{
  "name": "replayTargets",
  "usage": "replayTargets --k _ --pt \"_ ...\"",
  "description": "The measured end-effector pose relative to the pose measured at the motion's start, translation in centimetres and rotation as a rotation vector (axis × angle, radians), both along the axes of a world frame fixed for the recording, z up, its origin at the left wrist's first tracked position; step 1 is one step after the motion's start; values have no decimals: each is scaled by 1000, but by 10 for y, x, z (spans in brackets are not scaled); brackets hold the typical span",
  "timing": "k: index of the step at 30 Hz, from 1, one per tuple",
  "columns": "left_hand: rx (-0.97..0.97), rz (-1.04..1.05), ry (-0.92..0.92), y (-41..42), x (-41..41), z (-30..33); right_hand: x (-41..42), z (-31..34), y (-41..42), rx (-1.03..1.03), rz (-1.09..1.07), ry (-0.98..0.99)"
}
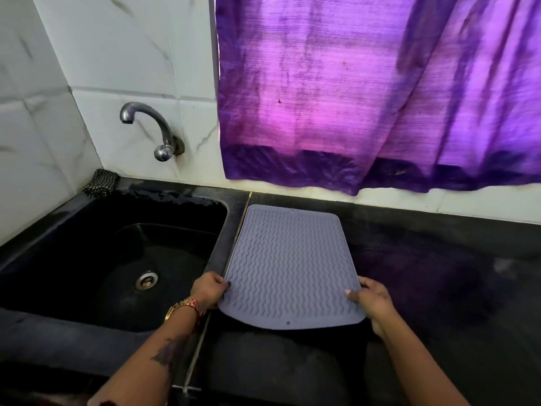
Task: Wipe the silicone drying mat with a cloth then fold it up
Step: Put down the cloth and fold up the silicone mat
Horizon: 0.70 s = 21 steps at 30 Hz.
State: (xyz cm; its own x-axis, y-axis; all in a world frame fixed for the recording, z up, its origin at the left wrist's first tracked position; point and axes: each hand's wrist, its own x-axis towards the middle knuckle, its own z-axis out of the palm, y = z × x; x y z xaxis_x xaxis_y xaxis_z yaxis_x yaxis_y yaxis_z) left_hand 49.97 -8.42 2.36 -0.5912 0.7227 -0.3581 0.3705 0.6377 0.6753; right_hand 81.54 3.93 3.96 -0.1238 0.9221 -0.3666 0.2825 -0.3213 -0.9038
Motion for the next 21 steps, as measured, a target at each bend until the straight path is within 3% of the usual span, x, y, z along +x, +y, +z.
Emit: replayTargets --k 6,15,21 --pt "52 88 -72 -5 1 1 0 2 5 58 -47 28" --pt "-38 -41 202 -3 15 4 3 -29 -18 71 -114 -146" --pt "-155 -112 268 2 16 6 2 -21 -23 167 14 -375"
